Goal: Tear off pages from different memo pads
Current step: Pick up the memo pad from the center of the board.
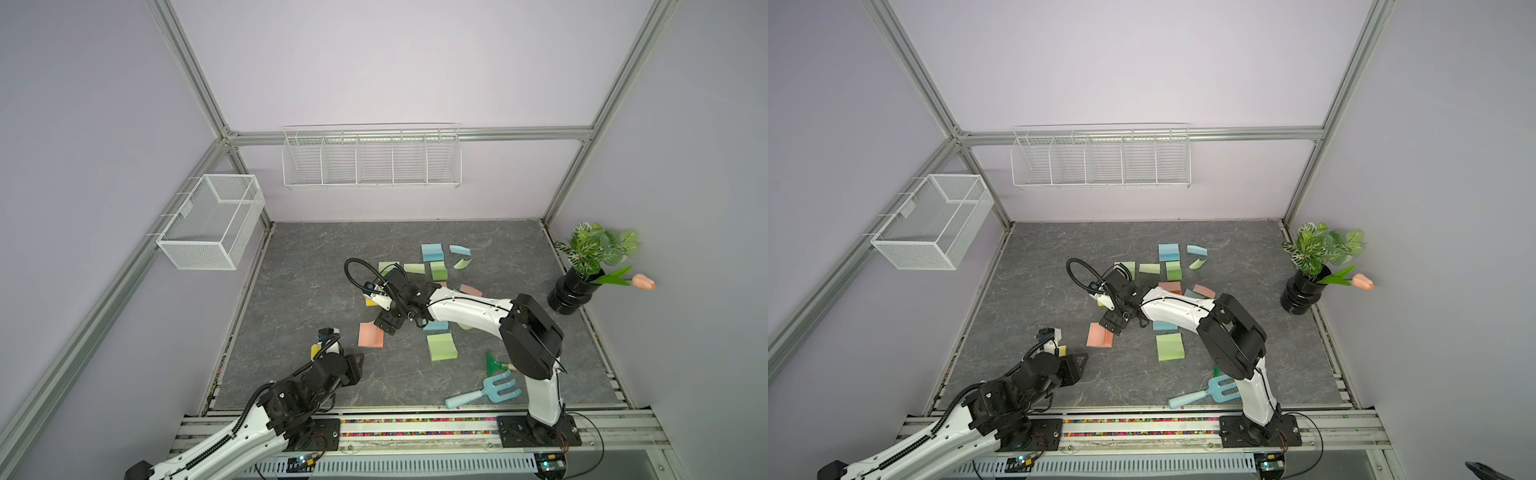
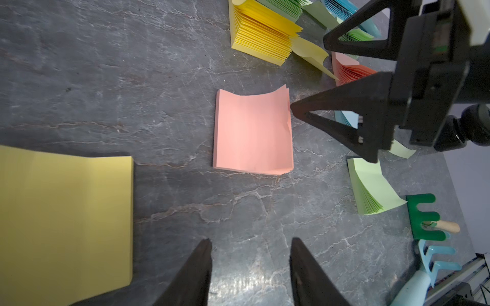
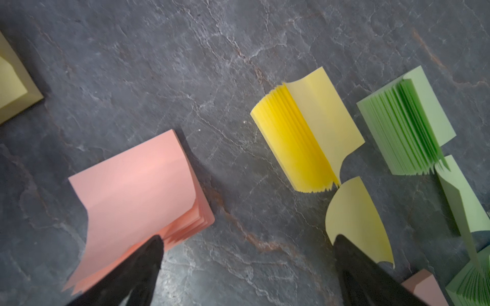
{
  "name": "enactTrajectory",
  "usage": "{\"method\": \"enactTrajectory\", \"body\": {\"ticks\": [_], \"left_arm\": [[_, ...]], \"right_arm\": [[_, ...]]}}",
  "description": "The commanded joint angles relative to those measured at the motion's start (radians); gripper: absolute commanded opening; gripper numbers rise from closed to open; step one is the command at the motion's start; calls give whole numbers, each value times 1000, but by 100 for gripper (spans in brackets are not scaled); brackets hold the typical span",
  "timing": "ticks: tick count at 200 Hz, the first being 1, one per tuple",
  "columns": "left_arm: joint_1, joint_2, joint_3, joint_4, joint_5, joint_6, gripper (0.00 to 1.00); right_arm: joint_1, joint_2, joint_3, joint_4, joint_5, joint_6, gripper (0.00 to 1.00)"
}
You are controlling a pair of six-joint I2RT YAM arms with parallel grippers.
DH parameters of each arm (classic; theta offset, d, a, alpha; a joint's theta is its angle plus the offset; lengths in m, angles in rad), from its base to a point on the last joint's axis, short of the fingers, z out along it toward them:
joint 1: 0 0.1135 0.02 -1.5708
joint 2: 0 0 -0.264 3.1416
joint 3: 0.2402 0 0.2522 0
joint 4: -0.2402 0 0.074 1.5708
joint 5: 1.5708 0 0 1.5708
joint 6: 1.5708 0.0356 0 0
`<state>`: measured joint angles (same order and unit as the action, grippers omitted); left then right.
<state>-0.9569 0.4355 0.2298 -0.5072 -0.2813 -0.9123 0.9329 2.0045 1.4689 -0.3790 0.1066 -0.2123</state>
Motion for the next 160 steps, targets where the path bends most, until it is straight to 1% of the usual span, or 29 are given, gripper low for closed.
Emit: {"method": "enactTrajectory", "body": {"ticks": [1,35,78,134,160], "left_arm": [[-5,-10,-12,-4,-10,-17,50],[-5,-21,-13,-11,-11,-19,49],[-5,-30,-15,-15,-15,-19,49],[-5,19,-21,37,2,-19,50],[-5,29,-22,42,2,-18,50]], "right_arm": [[9,34,24,-17,-13,18,100],[9,51,29,-29,2,14,100],[12,34,25,-30,-2,20,100],[14,13,39,-14,1,48,99],[14,-1,36,-16,13,41,98]]}}
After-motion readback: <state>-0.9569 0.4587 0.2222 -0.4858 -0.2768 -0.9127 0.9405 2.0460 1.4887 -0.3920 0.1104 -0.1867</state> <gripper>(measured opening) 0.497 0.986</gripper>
